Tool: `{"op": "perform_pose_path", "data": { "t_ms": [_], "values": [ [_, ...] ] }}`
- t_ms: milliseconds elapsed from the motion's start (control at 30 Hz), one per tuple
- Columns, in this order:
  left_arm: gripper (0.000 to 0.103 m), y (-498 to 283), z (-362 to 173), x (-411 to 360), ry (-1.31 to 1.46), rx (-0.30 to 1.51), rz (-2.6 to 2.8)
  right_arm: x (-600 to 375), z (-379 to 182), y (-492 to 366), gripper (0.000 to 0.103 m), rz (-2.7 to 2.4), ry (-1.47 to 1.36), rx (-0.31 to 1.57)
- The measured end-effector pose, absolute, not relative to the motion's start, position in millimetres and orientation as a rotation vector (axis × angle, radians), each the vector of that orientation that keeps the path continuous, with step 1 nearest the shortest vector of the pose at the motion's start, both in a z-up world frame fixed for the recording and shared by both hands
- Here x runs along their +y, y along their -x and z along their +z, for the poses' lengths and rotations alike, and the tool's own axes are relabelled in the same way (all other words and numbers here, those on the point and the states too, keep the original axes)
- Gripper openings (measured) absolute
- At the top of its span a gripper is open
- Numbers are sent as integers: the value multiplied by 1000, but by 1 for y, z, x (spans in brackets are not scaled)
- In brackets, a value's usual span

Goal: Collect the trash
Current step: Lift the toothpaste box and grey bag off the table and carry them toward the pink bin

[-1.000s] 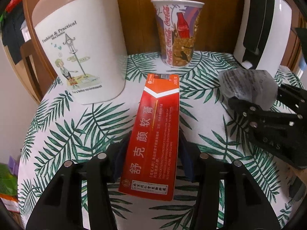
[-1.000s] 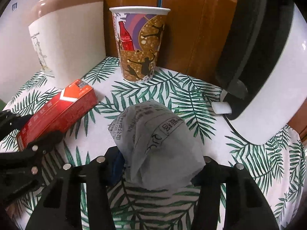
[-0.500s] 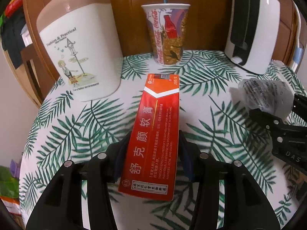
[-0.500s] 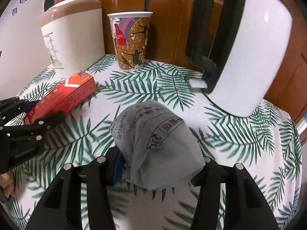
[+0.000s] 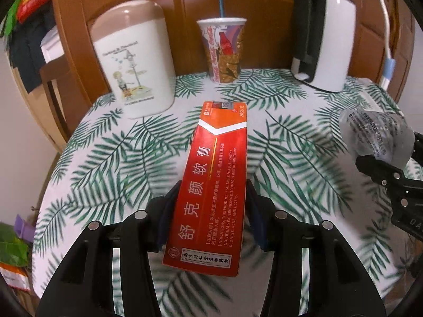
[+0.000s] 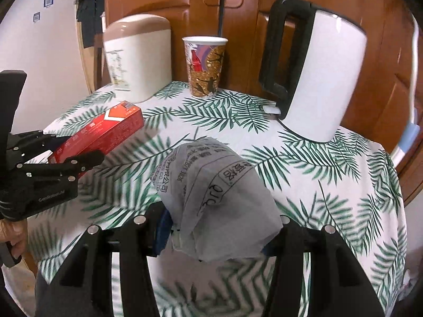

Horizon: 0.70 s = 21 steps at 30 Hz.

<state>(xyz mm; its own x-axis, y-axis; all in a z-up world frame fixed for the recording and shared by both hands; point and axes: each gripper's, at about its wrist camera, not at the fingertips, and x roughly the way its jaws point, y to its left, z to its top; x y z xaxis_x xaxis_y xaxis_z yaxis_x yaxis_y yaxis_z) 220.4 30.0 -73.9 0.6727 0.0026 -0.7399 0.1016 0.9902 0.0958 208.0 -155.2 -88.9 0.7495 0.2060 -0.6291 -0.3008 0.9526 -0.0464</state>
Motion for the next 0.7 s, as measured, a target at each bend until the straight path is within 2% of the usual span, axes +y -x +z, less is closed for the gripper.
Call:
{"op": "perform_pose_path", "data": {
  "t_ms": [700],
  "values": [
    [48, -52, -50, 31, -146, 743, -118, -167, -88, -36, 50, 358, 101, 582]
  ]
}}
